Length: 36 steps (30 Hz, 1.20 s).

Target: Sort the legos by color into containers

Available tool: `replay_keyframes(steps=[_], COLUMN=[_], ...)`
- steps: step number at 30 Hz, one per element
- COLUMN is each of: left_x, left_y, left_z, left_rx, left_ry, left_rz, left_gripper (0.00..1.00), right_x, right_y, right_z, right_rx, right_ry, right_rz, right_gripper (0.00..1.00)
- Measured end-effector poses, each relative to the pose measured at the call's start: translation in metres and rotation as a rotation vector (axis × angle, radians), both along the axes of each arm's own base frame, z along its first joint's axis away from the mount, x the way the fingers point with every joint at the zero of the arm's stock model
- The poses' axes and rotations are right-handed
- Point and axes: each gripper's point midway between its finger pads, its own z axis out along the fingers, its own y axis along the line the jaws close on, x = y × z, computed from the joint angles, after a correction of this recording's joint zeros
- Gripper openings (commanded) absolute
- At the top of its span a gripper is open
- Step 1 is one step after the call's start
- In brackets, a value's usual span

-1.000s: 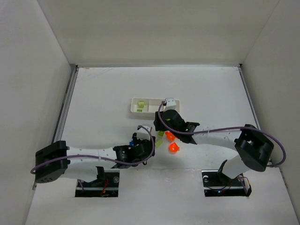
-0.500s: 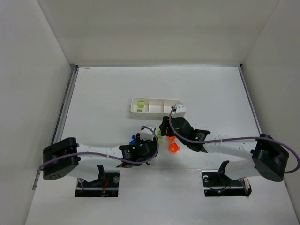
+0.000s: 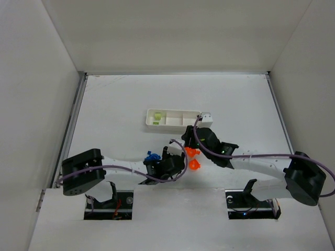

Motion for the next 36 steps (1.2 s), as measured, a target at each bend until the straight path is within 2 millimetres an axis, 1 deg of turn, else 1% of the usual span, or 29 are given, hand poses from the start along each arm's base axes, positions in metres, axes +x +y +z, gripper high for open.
replay_keyframes(steps=[2, 4, 7, 10, 12, 14, 15, 17, 19, 20, 22, 23, 25, 27, 31, 36], left_x=[0.004, 0.007, 0.007, 0.008, 0.009, 0.009, 0.009, 0.008, 0.007, 0.006, 0.006, 0.006, 0.006, 0.005, 0.002, -0.004], left_y=[0.0, 0.0, -0.001, -0.001, -0.003, -0.004, -0.006, -0.008, -0.009, -0.009, -0.01, -0.01, -0.01, -0.01, -0.013, -0.024], left_z=[-0.006, -0.011, -0.012, -0.009, -0.002, 0.006, 0.011, 0.016, 0.015, 0.015, 0.015, 0.015, 0.015, 0.016, 0.017, 0.013], left_rx=[0.028, 0.051, 0.063, 0.06, 0.04, 0.014, -0.002, -0.02, -0.021, -0.02, -0.021, -0.021, -0.023, -0.03, -0.047, -0.067], left_ry=[0.002, 0.003, -0.003, -0.009, -0.019, -0.026, -0.029, -0.029, -0.024, -0.023, -0.022, -0.021, -0.021, -0.018, -0.003, 0.015], left_rz=[0.0, 0.0, -0.009, -0.013, -0.013, -0.015, -0.018, -0.028, -0.034, -0.036, -0.038, -0.039, -0.04, -0.039, -0.047, -0.083], left_gripper=[0.36, 0.28, 0.19, 0.19, 0.26, 0.37, 0.38, 0.35, 0.27, 0.25, 0.24, 0.27, 0.37, 0.52, 0.59, 0.6], right_x=[-0.001, -0.002, -0.002, -0.003, -0.003, -0.004, -0.005, -0.005, -0.005, -0.005, -0.005, -0.005, -0.006, -0.006, -0.011, -0.013], right_y=[-0.001, -0.002, -0.003, -0.002, -0.002, -0.001, -0.002, -0.002, -0.002, -0.002, -0.001, -0.001, -0.001, -0.001, -0.007, -0.01], right_z=[0.0, -0.002, -0.004, -0.01, -0.015, -0.021, -0.023, -0.024, -0.024, -0.024, -0.024, -0.023, -0.023, -0.023, -0.033, -0.034], right_rx=[0.001, -0.001, -0.004, -0.009, -0.019, -0.029, -0.033, -0.034, -0.033, -0.032, -0.031, -0.03, -0.029, -0.03, -0.045, -0.046], right_ry=[0.001, 0.004, 0.011, 0.024, 0.036, 0.05, 0.054, 0.057, 0.058, 0.059, 0.058, 0.058, 0.057, 0.059, 0.077, 0.084], right_rz=[-0.001, -0.001, -0.002, -0.003, -0.004, -0.004, -0.003, -0.002, -0.002, -0.003, -0.003, -0.002, -0.001, -0.001, -0.006, -0.009], right_gripper=[0.61, 0.6, 0.58, 0.59, 0.61, 0.63, 0.63, 0.63, 0.62, 0.62, 0.62, 0.63, 0.63, 0.63, 0.63, 0.63])
